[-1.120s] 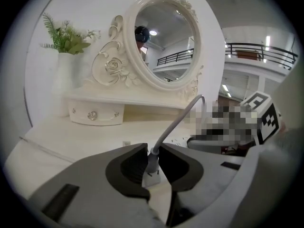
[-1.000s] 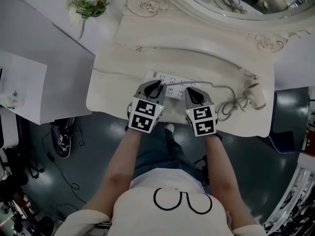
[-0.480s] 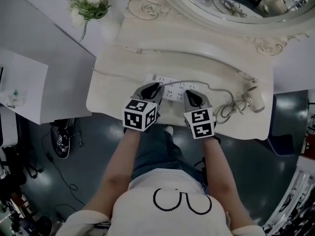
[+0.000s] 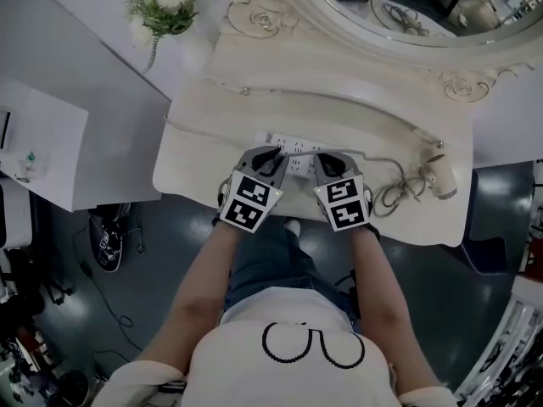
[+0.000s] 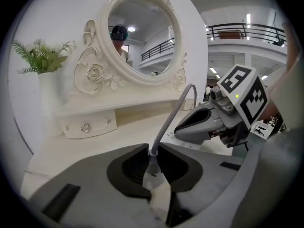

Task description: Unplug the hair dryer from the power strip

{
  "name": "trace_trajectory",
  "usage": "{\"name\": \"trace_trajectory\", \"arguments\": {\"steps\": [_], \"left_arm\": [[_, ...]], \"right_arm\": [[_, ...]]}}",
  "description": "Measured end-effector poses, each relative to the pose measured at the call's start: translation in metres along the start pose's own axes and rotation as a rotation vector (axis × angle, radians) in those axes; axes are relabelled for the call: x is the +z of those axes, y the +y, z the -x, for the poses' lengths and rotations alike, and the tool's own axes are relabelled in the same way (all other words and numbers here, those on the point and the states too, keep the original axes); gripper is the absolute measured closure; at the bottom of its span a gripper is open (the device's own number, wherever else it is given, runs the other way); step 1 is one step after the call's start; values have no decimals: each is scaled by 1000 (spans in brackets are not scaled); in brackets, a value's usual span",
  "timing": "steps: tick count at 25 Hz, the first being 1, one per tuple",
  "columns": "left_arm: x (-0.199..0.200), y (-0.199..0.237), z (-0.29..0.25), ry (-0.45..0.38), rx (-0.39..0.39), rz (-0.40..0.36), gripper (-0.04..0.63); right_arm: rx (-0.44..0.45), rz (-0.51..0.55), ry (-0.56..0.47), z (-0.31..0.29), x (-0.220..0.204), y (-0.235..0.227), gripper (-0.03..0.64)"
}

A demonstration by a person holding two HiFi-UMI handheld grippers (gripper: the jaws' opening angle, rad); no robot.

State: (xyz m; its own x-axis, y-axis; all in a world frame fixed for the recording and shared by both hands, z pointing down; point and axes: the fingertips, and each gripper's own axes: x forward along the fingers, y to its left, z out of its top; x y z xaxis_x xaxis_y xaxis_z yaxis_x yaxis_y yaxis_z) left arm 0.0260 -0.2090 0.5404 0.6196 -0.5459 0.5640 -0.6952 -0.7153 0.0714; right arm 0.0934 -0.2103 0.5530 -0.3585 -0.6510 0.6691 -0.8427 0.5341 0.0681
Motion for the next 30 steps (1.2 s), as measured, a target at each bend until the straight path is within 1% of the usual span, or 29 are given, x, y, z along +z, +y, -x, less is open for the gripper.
{"name": "trace_trajectory", "arguments": {"steps": [2, 4, 5, 6, 7, 10, 11, 12, 13, 14, 16, 18, 19, 20, 21, 23, 25, 27, 30], "left_arm": [[-1, -2, 0, 10, 12, -42, 538], [-1, -3, 1, 15, 39, -120, 541], [-2, -4, 1, 15, 46, -139, 541], [-1, -5, 2, 11, 44, -125, 543], [0, -4, 2, 4, 32, -76, 544], [7, -1, 3, -17, -25, 161, 541], [9, 0, 4, -17, -33, 214, 539], [10, 0, 5, -14, -32, 237, 538], [11, 0, 5, -8, -21, 228, 538], [11, -1, 5, -2, -5, 194, 541], [10, -3, 5, 3, 30, 94, 548], [5, -5, 7, 1, 54, -26, 549], [2, -7, 8, -4, 54, -81, 550], [0, -8, 9, -15, 41, -112, 551], [-1, -8, 9, -31, 18, -112, 551], [1, -7, 11, -58, -28, -49, 546], [3, -5, 11, -58, -42, 46, 546], [6, -3, 9, -34, -25, 128, 546], [10, 3, 3, 23, -2, 210, 546]], "right_arm": [[-21, 49, 10, -1, -1, 2, 617], [-39, 65, 8, -2, -1, 3, 617], [-42, 65, 7, -2, -2, 3, 618], [-43, 68, 5, -1, -2, 3, 617], [-44, 74, 1, -1, -2, 3, 617], [-47, 99, -13, -1, -2, 3, 618], [-46, 101, -16, -1, -2, 3, 618], [-44, 100, -18, 0, -2, 4, 618], [-44, 97, -21, 0, -2, 4, 618], [-45, 94, -23, 0, -2, 3, 618], [-52, 90, -24, 0, -2, 3, 618], [-57, 92, -24, 0, -2, 3, 618], [-57, 98, -25, 0, -2, 3, 618], [-58, 108, -26, 0, -1, 3, 618], [-61, 120, -28, -1, -1, 3, 618], [-74, 136, -34, -1, -1, 3, 618], [-77, 155, -41, 0, -2, 5, 618], [-67, 194, -54, 0, -2, 10, 620], [-59, 221, -63, 1, -3, 13, 621]]}}
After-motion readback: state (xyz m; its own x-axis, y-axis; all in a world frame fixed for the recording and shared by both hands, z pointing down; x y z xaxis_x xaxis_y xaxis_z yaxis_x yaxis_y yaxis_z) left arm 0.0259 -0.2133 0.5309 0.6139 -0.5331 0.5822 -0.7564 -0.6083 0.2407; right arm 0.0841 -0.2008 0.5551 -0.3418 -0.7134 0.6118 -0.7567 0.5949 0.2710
